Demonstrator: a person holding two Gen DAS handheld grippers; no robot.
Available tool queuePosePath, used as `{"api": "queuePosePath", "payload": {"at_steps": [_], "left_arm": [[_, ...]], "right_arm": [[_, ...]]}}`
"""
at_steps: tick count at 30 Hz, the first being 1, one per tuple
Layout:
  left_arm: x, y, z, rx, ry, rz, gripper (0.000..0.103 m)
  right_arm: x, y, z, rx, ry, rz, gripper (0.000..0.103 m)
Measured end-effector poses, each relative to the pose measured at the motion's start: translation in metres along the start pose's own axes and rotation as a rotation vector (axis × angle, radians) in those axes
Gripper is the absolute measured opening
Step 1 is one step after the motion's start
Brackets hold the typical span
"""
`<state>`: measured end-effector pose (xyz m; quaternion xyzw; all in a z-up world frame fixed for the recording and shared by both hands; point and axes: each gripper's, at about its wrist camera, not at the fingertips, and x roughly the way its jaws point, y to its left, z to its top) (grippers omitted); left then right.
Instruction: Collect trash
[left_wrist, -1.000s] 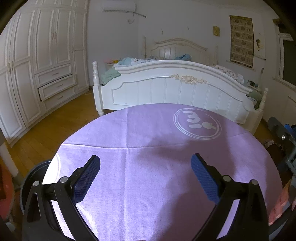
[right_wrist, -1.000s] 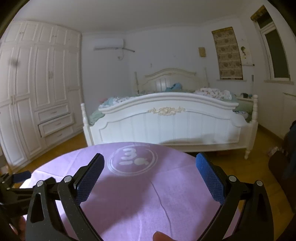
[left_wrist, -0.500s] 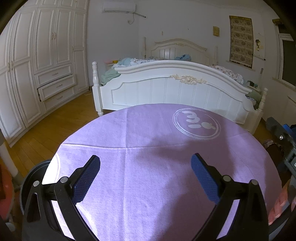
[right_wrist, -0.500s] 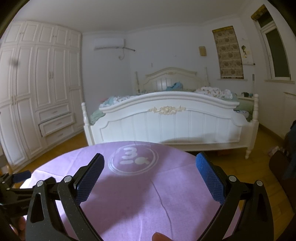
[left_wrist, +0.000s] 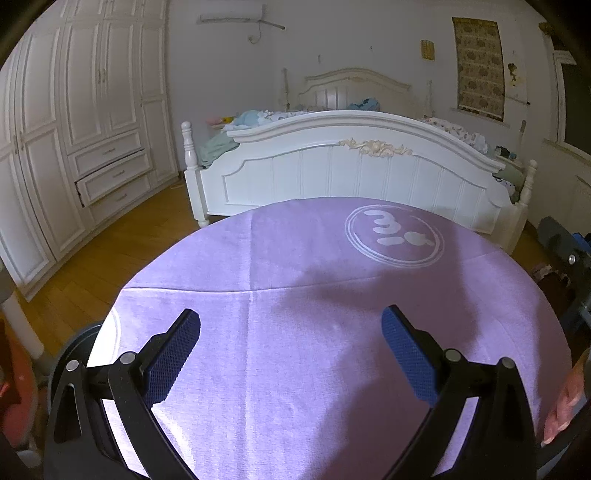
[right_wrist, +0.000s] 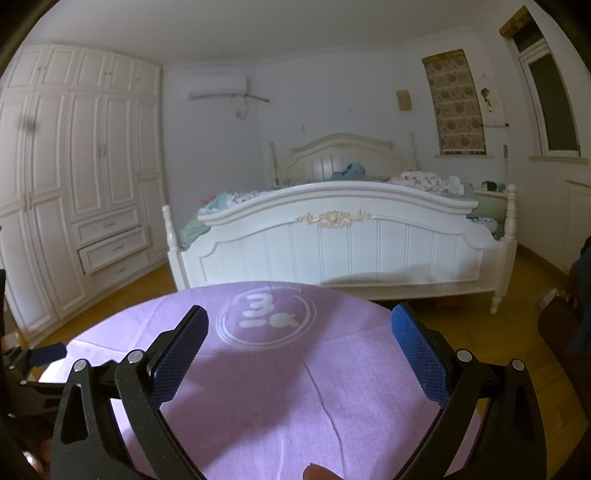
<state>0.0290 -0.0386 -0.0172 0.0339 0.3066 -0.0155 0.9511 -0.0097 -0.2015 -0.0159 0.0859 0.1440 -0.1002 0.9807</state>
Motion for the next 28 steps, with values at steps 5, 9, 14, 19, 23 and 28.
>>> {"api": "queuePosePath", "payload": {"at_steps": [5, 9, 14, 19, 23, 28], "left_arm": [[0.002, -0.001, 0.000, 0.007, 0.006, 0.006, 0.098], [0.001, 0.000, 0.000, 0.003, 0.004, 0.004, 0.098], [0.000, 0.002, -0.001, -0.012, -0.001, -0.004, 0.098], [-0.001, 0.003, -0.001, -0.016, -0.008, 0.002, 0.098], [-0.002, 0.004, -0.001, -0.021, -0.011, 0.001, 0.098], [-0.001, 0.006, 0.000, -0.032, -0.007, -0.002, 0.098]], "right_arm": [[0.003, -0.001, 0.000, 0.003, 0.002, 0.005, 0.098], [0.002, 0.001, 0.000, 0.000, -0.001, 0.004, 0.098], [-0.001, 0.002, -0.001, 0.003, 0.001, 0.000, 0.098], [0.003, 0.003, -0.001, -0.006, 0.005, 0.000, 0.098], [0.009, -0.001, 0.000, -0.019, 0.003, 0.004, 0.098], [0.011, -0.002, 0.000, -0.021, 0.004, 0.006, 0.098]]}}
